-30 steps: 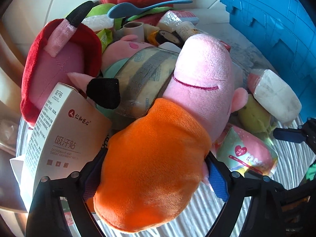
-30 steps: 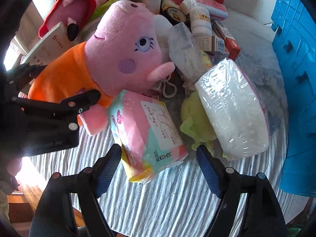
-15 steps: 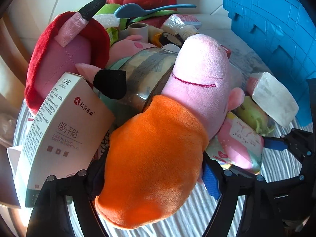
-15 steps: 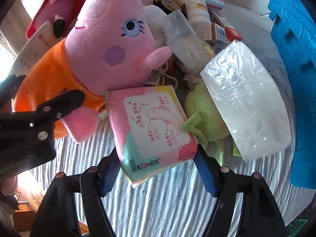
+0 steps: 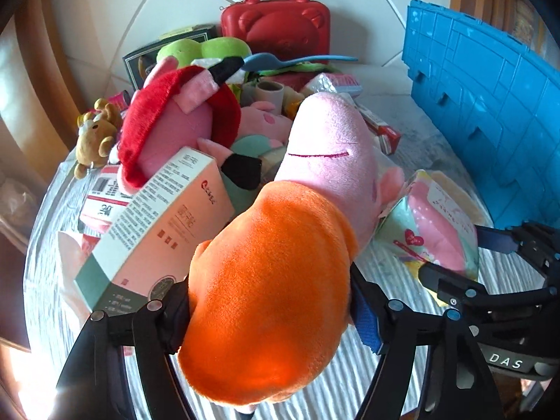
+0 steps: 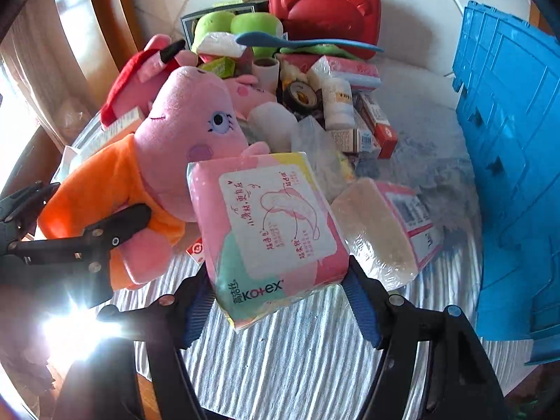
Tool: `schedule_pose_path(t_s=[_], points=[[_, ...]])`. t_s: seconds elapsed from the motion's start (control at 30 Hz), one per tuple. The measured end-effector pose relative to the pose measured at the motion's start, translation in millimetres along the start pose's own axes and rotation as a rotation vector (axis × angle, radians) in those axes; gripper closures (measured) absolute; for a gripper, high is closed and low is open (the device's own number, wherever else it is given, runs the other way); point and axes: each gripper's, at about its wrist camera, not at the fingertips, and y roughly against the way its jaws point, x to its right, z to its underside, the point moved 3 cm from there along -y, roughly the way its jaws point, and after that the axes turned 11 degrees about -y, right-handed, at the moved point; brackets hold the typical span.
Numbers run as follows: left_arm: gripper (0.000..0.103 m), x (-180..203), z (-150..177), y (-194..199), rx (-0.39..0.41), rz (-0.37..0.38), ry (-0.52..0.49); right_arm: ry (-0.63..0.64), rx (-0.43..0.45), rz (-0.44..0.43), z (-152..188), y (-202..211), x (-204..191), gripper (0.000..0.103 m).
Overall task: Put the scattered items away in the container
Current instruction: 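Lift the pig plush and Kotex pack and carry them over the crate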
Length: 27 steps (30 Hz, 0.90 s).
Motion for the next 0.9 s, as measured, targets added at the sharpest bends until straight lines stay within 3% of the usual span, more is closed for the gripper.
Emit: schedule_pose_path(t_s=[0.3,0.67,0.9], points=[[0.03,-19,-26,67,0.159,-0.028,0.034,0.024,0.186,0.007,-37,74,-16,0.034],[0.032,-28,-48,123,0.302,-0.039,0.037,0.01,0.326,0.053,-52,138,-27,0.034],[0.032,-19,-62,146,0.365,-0.005,0.021,-0.02,0.394,0.107,-60,169,-21,0.034]])
